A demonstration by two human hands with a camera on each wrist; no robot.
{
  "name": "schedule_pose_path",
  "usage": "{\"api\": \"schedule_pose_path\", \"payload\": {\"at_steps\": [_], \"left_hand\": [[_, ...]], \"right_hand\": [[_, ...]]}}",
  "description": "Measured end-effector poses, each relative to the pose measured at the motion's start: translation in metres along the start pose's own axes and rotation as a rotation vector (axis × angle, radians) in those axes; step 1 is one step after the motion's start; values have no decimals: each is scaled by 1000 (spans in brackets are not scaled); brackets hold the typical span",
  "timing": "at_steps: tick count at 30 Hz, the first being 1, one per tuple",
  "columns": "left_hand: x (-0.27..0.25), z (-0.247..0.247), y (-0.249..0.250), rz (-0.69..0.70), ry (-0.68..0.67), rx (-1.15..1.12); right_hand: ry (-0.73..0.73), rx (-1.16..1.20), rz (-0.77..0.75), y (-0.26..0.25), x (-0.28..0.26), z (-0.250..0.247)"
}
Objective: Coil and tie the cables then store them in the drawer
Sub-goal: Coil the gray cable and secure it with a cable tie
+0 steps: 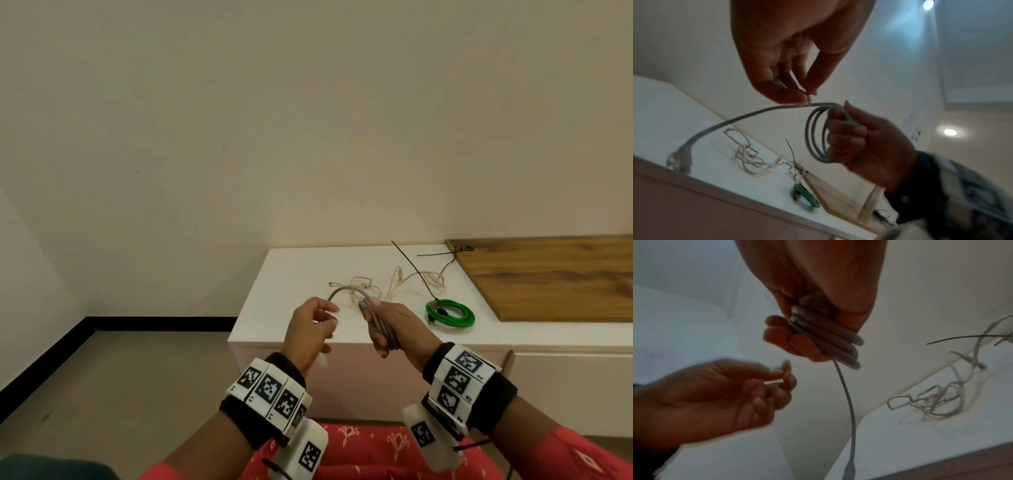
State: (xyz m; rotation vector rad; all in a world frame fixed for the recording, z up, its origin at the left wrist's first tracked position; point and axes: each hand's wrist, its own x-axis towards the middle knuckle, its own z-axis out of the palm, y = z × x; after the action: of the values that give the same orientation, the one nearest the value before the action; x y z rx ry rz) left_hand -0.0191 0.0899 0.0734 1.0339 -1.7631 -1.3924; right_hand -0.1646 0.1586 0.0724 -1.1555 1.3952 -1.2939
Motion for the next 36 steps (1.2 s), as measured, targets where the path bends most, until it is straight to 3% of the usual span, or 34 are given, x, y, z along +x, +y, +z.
{"api": "schedule_pose_path", "payload": {"at_steps": [2,5,11,15,18,22,26,28,32,34,36], "left_hand": [[7,-3,-7,134,103,154],[22,-6,-14,295,105,380],[36,1,-37,140,-31,550],[33,3,-35,269,155,541],[33,-1,-31,320,94,547],[39,-10,-43,415,108,714],[43,-19,-49,439,10,780],[41,-19,-47,480,-31,810],[27,-9,-38,739,-141,904],[17,4,-32,913,-188,962],[7,16,-23,989,-252,889]], "right_hand": [[-46,130,6,-6,-1,0],[-96,288,42,-12,-1,-2],[-143,597,-1,-32,-3,-17],[-169,663,-30,-41,-4,-24],[-180,706,-30,-43,-4,-29],[-221,750,-39,-46,-3,-35],[-389,840,-67,-43,0,-44],[-338,843,-72,-43,1,-46],[-108,821,-128,-46,-1,-38],[-43,775,-161,-44,-2,-33],[-20,685,-176,-40,-1,-28]]}}
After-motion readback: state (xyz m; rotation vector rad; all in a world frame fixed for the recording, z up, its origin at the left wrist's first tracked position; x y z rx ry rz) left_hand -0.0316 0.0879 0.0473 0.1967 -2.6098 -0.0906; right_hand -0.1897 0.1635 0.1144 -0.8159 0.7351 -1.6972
